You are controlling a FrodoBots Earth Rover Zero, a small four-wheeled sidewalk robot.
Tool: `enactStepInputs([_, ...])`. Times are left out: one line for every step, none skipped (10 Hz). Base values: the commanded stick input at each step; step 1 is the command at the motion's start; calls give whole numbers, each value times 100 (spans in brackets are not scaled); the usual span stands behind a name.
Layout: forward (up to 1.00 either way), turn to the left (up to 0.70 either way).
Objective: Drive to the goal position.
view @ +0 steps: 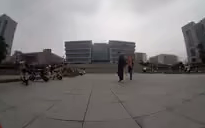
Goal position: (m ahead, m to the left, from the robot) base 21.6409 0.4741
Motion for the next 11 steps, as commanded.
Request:
enactStepInputs([70, -1])
enactStepInputs([70, -1])
enactStepInputs([70, -1])
enactStepInputs([70, -1])
enactStepInputs([70, -1])
enactStepInputs([70, -1])
enactStepInputs([70, -1])
enactStepInputs([70, -1])
enactStepInputs([70, -1])
enactStepInputs([70, -1])
enactStepInputs([70, -1])
